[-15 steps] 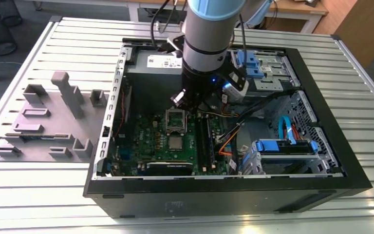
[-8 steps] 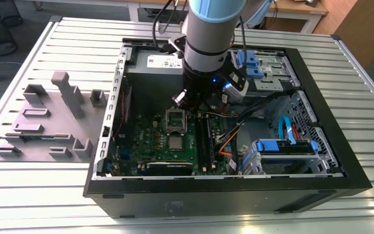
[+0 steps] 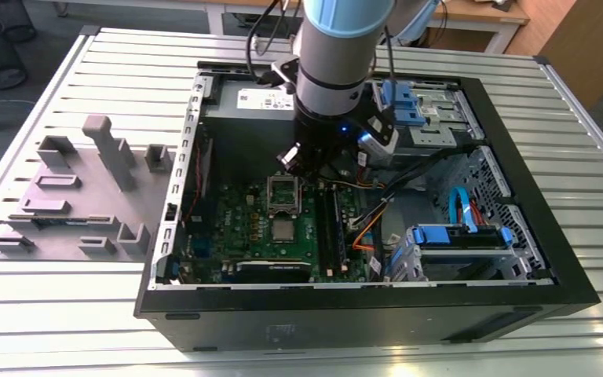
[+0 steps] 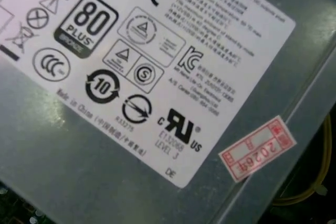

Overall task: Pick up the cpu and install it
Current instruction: 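Close the cpu cover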

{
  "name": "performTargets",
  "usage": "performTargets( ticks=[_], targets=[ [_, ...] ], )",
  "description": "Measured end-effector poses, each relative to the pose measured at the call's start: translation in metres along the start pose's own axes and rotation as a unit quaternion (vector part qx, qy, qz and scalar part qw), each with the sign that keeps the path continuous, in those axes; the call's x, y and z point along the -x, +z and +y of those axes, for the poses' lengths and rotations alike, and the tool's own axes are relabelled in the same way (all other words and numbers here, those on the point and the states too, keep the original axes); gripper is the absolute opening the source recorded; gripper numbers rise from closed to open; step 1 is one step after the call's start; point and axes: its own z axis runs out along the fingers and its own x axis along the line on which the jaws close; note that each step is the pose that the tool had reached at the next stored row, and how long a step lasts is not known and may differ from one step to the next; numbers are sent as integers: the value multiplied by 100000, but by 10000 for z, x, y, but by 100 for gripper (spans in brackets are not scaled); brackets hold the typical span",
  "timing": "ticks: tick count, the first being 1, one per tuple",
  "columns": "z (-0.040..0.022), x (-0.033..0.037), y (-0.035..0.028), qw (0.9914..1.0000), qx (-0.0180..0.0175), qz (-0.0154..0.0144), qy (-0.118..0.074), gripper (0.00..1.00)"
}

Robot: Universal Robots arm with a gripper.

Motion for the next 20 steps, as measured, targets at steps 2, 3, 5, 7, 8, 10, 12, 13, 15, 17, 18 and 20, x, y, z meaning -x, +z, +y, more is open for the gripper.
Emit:
performTargets(
  ticks=[2,3,5,7,8,10,12,13,15,17,18,20],
  targets=[
    [9,-13,3,100000,-14,10,-2,11],
    [17,-22,4,100000,-13,8,-13,11],
    [33,-44,5,100000,-40,16,-33,11],
    [62,-92,4,99999,-332,180,-95,11],
    [66,-98,3,99999,-416,223,-123,11],
    [70,-107,-5,99998,-514,226,-194,11],
    [72,-108,-14,99998,-538,127,-248,11],
    [73,-109,-20,99998,-561,93,-272,11],
    [76,-110,-37,99998,-603,34,-307,11],
    [78,-111,-58,99997,-652,-35,-339,11],
    [79,-111,-71,99997,-681,-76,-355,11],
    [82,-114,-100,99996,-762,-194,-400,11]
  ],
)
